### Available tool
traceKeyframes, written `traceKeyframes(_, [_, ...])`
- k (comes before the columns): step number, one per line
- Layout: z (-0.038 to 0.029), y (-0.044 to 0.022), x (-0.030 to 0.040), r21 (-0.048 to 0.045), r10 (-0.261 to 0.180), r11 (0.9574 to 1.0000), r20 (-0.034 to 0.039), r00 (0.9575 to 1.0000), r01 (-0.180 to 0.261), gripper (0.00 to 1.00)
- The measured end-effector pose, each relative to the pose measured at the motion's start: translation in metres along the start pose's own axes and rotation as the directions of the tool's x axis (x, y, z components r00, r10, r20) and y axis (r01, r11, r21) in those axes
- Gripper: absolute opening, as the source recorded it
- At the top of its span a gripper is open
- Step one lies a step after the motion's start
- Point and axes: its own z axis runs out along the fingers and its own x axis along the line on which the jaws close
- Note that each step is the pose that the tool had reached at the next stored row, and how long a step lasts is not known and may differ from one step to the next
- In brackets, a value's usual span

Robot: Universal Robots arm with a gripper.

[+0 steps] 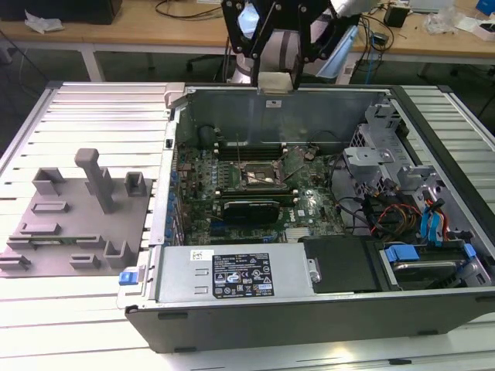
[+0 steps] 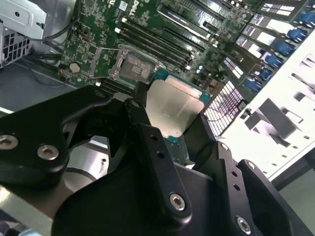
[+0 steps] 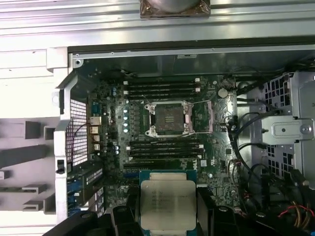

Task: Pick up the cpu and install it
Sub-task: 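Pick up the cpu and move it towards the insertion slot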

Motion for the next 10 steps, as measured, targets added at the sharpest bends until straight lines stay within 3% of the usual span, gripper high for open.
traceKeyframes(10, [0.0228,-0.0007,-0.0122,0.0001,0.0,1.0,-0.0004,1.0,0.0,0.55])
